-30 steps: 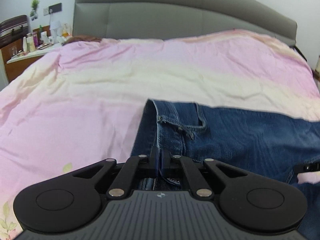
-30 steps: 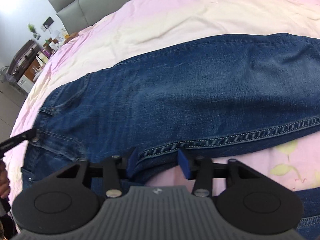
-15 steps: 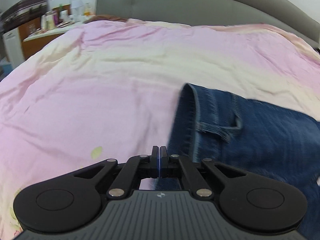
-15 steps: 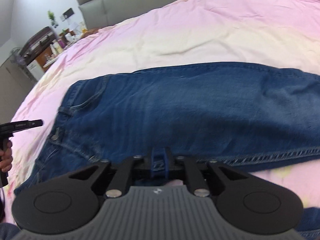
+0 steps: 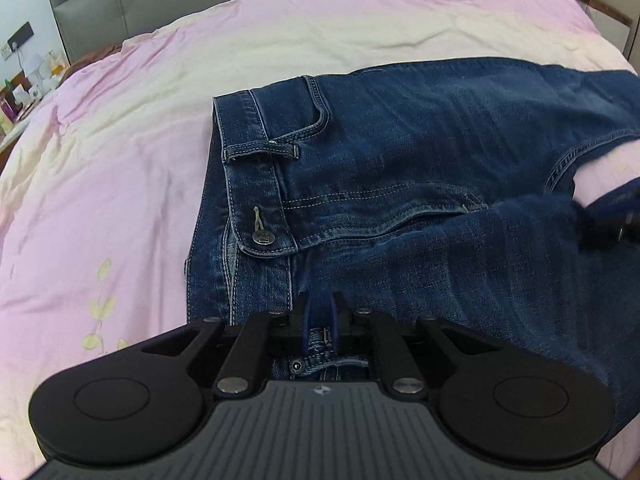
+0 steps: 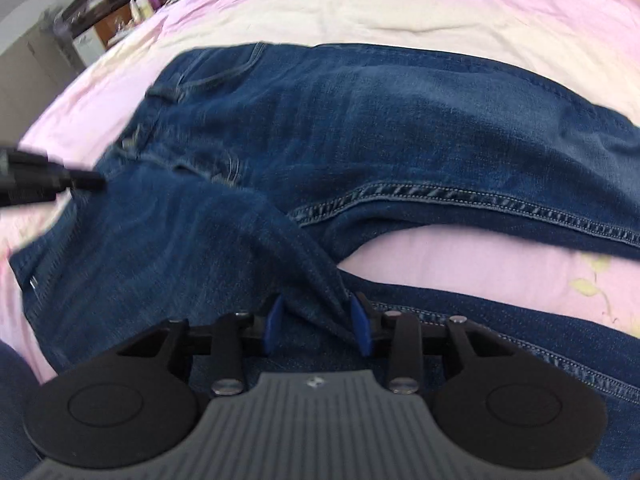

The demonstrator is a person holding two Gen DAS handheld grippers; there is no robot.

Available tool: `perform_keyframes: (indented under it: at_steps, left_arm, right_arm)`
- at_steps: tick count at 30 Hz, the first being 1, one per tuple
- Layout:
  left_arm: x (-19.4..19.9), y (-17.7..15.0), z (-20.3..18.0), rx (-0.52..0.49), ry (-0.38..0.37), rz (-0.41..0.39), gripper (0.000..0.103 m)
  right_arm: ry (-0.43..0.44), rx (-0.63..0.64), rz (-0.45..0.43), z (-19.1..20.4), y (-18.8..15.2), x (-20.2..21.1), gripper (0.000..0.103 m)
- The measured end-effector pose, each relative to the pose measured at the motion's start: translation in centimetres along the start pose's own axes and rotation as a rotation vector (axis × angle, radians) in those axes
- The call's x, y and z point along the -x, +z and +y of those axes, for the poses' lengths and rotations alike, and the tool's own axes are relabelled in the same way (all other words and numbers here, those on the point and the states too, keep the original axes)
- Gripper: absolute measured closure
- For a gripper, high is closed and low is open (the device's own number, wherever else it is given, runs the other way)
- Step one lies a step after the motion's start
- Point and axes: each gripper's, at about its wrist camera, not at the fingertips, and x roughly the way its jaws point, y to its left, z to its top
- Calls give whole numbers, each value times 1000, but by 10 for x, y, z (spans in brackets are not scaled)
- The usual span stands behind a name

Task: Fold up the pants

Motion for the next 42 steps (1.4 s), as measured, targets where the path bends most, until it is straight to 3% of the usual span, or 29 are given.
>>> perform_keyframes:
  at_steps: [2,5,8,11,13,15,16,17,21,25,29,31,33,36,39,42]
  left_arm:
    - [-2,2,3,21,-3,17,89]
    - [-4,8,6,36,-3,38,88]
    - [-5,10,7,38,-3,50,87]
    - [-8,11,8,40,-6,58,85]
    - [-10,11,8,42,-7,64,84]
    - [-12,10,8,40,-10,69,84]
    - [-13,11,7,37,-11,72,84]
    - [-14,11,7,34,-12,76,84]
    - [-16,12,9,5,-34,110,83]
    - [-22,13,12,-14,-89,152,83]
    - [-26,14,6,-75,-65,192,82]
    - [-22,17,4,-103,-53,207,82]
    - [-15,17,0,-164,-24,222,80]
    - [4,16,-7,-282,39,228,77]
    - [36,6,-9,-372,-22,185,75]
    - [67,-8,-14,-458,-99,165,61]
  right_arm:
    - [45,-85,-36,-9,13,8,68]
    - [31,-165,-64,-17,33,8,68]
    - [71,-337,-31,-30,48,-9,68]
    - [16,-435,32,-33,55,-33,67]
    - [-5,-455,64,-33,58,-48,59]
    - [-35,-424,83,-24,63,-57,61]
    - [-62,-384,80,-17,65,-58,81]
    - [-96,-320,68,-12,66,-57,90]
    - [-133,-157,-40,2,66,-41,99]
    - [-200,77,-241,22,70,-7,101]
    - [-214,197,-164,14,70,-36,100]
    - [-192,212,-125,7,70,-40,93]
    - [-187,197,-128,1,70,-27,83]
    - [-221,236,-135,-7,66,2,83]
    - [-210,242,-125,-23,54,40,83]
    - [-222,247,-94,-41,34,77,78]
